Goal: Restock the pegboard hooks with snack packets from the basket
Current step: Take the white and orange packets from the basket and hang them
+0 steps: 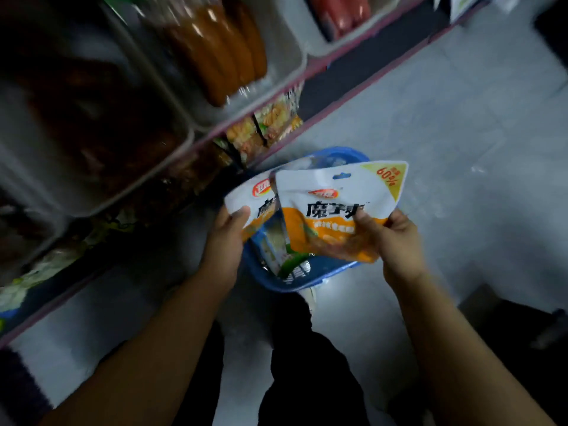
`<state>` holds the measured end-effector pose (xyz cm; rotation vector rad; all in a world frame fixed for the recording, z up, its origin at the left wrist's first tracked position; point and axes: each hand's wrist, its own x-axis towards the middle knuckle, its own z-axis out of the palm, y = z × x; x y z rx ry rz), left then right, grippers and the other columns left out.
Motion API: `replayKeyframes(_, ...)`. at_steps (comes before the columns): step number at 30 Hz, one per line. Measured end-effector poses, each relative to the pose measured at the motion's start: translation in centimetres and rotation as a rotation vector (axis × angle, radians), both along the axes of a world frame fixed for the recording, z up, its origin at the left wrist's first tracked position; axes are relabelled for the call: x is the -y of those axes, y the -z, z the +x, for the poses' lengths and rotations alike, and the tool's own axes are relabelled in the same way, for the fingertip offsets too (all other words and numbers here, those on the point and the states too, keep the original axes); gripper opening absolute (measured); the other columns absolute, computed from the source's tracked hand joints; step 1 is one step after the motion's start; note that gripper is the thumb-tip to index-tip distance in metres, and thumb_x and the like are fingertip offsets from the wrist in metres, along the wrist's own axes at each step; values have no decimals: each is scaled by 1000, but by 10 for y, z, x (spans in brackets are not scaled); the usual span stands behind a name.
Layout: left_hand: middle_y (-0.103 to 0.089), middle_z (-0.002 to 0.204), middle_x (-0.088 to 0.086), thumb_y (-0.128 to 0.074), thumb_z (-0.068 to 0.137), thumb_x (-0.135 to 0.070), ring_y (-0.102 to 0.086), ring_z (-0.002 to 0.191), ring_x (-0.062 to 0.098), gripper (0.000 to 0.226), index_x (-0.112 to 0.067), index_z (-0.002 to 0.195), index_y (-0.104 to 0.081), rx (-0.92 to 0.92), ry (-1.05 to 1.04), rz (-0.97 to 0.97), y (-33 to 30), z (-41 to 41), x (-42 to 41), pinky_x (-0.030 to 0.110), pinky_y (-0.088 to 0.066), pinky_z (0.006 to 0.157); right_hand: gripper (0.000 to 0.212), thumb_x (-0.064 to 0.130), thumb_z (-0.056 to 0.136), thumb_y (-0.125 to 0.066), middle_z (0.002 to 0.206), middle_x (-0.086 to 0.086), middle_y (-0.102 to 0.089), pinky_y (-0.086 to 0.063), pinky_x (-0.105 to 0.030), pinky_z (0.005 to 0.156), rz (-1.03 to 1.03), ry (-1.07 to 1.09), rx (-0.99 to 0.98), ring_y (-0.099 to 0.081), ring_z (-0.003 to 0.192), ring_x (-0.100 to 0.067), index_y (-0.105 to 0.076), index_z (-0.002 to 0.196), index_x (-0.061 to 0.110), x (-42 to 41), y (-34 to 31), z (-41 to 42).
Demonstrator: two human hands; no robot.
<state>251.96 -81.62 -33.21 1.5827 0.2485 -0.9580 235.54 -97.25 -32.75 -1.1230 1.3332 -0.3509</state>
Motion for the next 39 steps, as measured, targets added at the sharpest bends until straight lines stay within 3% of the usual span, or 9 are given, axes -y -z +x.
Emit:
replayKeyframes(3, -68, 108, 12, -50, 93, -11, -65, 96, 23, 18, -19, 103, -62, 132, -68, -10, -101, 13, -16, 41, -52, 91, 9, 12, 79, -75, 81, 2, -76, -56, -24, 65, -48, -84, 56, -70, 71, -11, -72, 86, 15, -5, -97, 16)
replayKeyframes(6, -70, 84, -3, -51, 92, -11, -69, 72, 7, 18, -21, 99, -64, 273, -180, -88, -196, 25, -33, 26, -55, 63, 5, 16, 78, -75, 67, 11, -74, -49, -14, 53, -130, -163, 143, -65, 58, 1, -71, 76, 18, -14, -190, 42)
replayKeyframes(11, -73, 81, -13, -56, 88, -10, -66, 83, 14, 23, -29, 88, -67, 450, -414, -166, -318, 44, -73, 34, -53, 78, 12, 15, 76, -77, 64, 14, -72, -47, -13, 51, -262, -335, 294, -62, 55, 3, -72, 66, 19, -39, -311, 88)
replayKeyframes(17, -72, 77, -24, -58, 89, -13, -65, 71, -8, 24, -35, 85, -67, 671, -663, -262, -418, 70, -126, 18, -51, 63, 26, 1, 77, -73, 63, 24, -70, -45, -5, 51, -449, -593, 507, -62, 56, 11, -68, 66, 24, -81, -409, 158)
replayKeyframes(23, -68, 92, -18, -53, 92, -11, -65, 81, -5, 22, -27, 100, -65, 854, -707, -270, -483, 92, -170, 13, -49, 66, 12, 29, 70, -81, 78, 14, -75, -49, -12, 55, -559, -676, 695, -70, 69, 1, -74, 80, 31, -130, -475, 214)
replayKeyframes(27, -74, 89, -14, -52, 92, -12, -68, 82, 4, 24, -29, 94, -67, 854, -697, -298, -503, 107, -185, 21, -52, 65, 33, 39, 70, -76, 91, 11, -75, -52, -15, 58, -592, -706, 765, -71, 79, -3, -71, 100, 27, -146, -503, 239)
replayKeyframes(34, -72, 79, -23, -54, 88, -19, -67, 71, -5, 16, -29, 88, -67, 931, -703, -323, -520, 129, -198, 13, -50, 53, 21, 43, 71, -74, 85, 6, -76, -58, -33, 65, -652, -755, 748, -72, 78, -11, -73, 88, 30, -160, -529, 269)
replayKeyframes(37, -75, 95, -9, -55, 91, -28, -71, 86, 10, 17, -34, 92, -71, 942, -646, -370, -529, 142, -205, 27, -57, 67, 8, 32, 80, -73, 78, 7, -76, -54, -25, 57, -581, -757, 799, -72, 72, -9, -74, 81, 24, -167, -531, 277)
replayKeyframes(39, -75, 94, -11, -55, 92, -33, -71, 86, 10, 19, -40, 90, -72, 1036, -586, -358, -539, 148, -208, 24, -56, 66, 14, 26, 84, -71, 66, 11, -73, -48, -16, 51, -571, -707, 835, -68, 60, -2, -73, 70, 26, -172, -533, 281)
